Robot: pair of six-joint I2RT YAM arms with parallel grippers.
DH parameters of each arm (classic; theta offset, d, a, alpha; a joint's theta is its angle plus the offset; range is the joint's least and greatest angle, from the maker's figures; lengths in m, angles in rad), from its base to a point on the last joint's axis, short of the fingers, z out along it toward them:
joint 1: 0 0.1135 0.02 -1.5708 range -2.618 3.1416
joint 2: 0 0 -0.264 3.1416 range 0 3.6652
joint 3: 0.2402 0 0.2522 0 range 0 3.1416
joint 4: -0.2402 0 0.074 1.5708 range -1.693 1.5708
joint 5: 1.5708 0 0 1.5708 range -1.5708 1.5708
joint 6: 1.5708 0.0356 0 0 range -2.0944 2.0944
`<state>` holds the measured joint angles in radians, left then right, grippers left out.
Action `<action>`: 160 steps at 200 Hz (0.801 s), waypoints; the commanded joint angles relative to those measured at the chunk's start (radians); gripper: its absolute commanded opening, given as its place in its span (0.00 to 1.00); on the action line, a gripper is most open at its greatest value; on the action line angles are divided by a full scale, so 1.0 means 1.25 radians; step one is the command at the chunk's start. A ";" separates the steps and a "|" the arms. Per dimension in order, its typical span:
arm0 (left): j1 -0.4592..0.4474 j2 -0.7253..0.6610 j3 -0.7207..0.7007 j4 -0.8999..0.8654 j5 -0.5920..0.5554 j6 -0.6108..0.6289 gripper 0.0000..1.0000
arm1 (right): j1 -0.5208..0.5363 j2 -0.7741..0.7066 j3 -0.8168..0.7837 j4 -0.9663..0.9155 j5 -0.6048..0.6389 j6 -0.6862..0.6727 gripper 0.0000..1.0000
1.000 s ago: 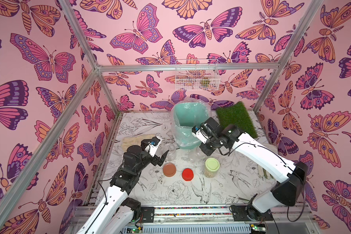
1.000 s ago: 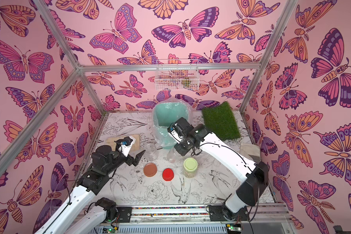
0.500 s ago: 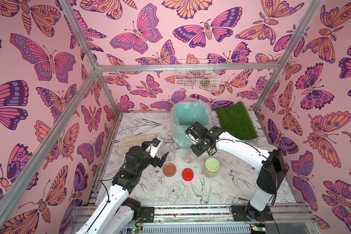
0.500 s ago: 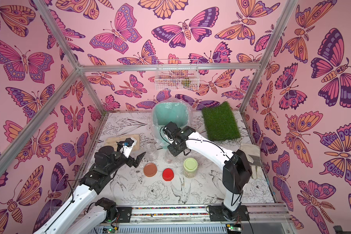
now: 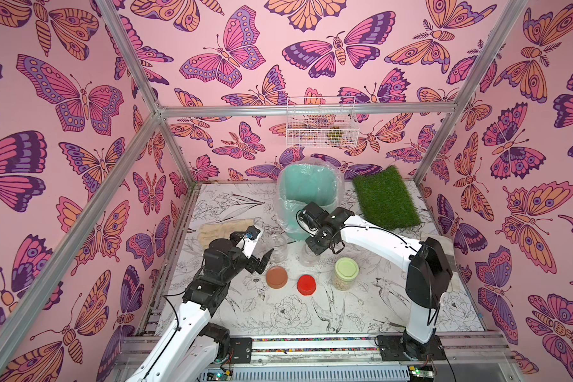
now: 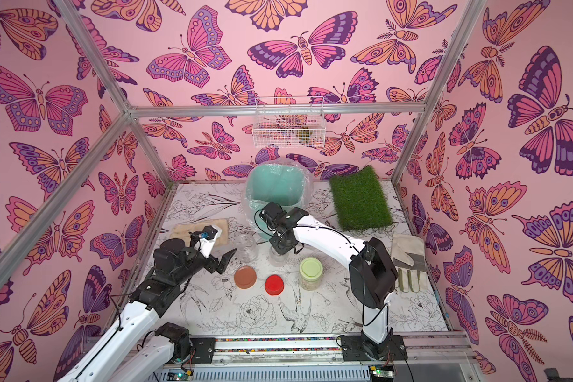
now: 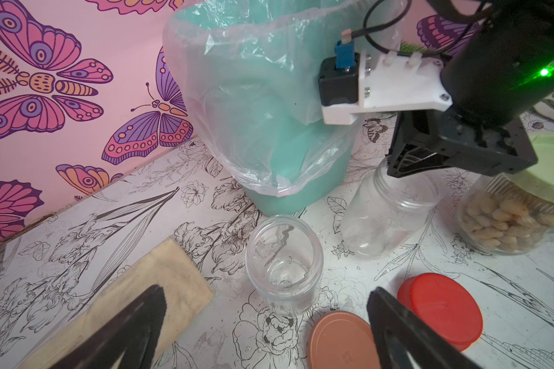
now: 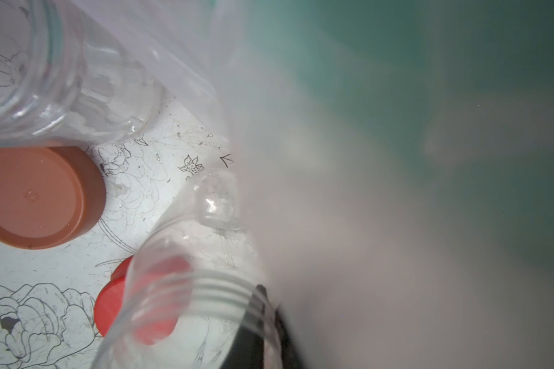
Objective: Empty moldy peanuts from jars
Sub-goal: Place the jar at the center of the board.
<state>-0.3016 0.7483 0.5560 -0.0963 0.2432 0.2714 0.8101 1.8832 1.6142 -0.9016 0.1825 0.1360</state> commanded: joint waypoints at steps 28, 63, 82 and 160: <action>0.007 -0.003 -0.012 0.021 0.020 0.004 1.00 | 0.008 0.012 0.032 -0.007 -0.001 0.018 0.36; 0.007 -0.004 -0.010 0.021 0.025 0.002 1.00 | 0.008 -0.020 0.013 0.006 -0.035 0.028 0.41; 0.007 -0.004 -0.006 0.020 0.029 0.000 1.00 | 0.008 -0.056 -0.005 0.025 -0.061 0.037 0.45; 0.007 -0.009 0.008 0.018 0.079 0.007 1.00 | 0.008 -0.290 -0.145 0.084 -0.110 0.073 0.93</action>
<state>-0.2993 0.7483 0.5560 -0.0963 0.2893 0.2714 0.8143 1.5948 1.4696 -0.7990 0.0700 0.2092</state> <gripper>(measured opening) 0.999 0.857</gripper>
